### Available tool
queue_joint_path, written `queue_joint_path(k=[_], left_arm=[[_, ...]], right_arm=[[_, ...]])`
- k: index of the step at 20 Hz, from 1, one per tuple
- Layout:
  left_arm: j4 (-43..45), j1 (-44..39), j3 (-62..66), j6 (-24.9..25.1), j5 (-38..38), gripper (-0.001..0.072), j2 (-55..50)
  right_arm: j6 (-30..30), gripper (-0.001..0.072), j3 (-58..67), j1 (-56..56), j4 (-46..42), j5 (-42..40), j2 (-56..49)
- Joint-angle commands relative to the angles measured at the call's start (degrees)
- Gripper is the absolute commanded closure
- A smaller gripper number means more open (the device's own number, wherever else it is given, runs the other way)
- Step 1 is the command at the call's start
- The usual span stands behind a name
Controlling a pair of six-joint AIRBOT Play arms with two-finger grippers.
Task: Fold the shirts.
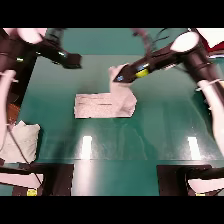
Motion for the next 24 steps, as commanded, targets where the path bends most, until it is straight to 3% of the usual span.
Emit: queue_joint_path(k=[1,2,5,11,15,20,21,22,23,24], left_arm=[[0.46,7.43,0.07,0.26,-1.66,0.0686,6.62],[0.46,8.52,0.07,0.28,-1.66,0.0686,7.63],[0.48,10.38,0.07,0.31,-2.71,0.0686,8.98],[0.66,10.38,-0.02,1.81,-5.25,0.0686,9.07],[0.39,10.38,-0.22,1.79,-5.25,0.0685,9.05],[-4.00,10.36,-8.55,1.99,-5.92,0.0685,9.01],[-6.01,10.36,-11.67,3.78,-5.53,0.0684,8.92],[-8.28,10.36,-15.04,5.88,-4.76,0.0680,8.74],[-10.69,10.16,-18.21,7.39,-3.91,0.0674,8.37],[-12.72,9.75,-21.42,9.35,-2.95,0.0673,7.63]], right_arm=[[-5.31,0.0415,0.15,10.93,0.74,-15.39,-7.08],[-6.36,0.0316,1.22,13.55,1.05,-19.43,-9.29],[-6.38,0.0316,9.38,16.98,-1.31,-20.72,-14.03],[1.03,0.0322,12.55,6.19,-18.21,1.49,-9.97],[5.16,0.0323,2.27,-6.27,-17.92,7.89,-5.68],[7.23,0.0320,-17.88,-17.16,-17.11,3.17,1.53],[7.21,0.0297,-20.79,-18.47,-15.58,2.60,2.38],[7.21,0.0136,-23.12,-19.58,-13.42,2.27,2.93],[7.21,0.0042,-25.24,-20.39,-10.73,1.92,3.28],[7.19,0.0043,-26.88,-20.98,-8.26,1.60,3.37]])
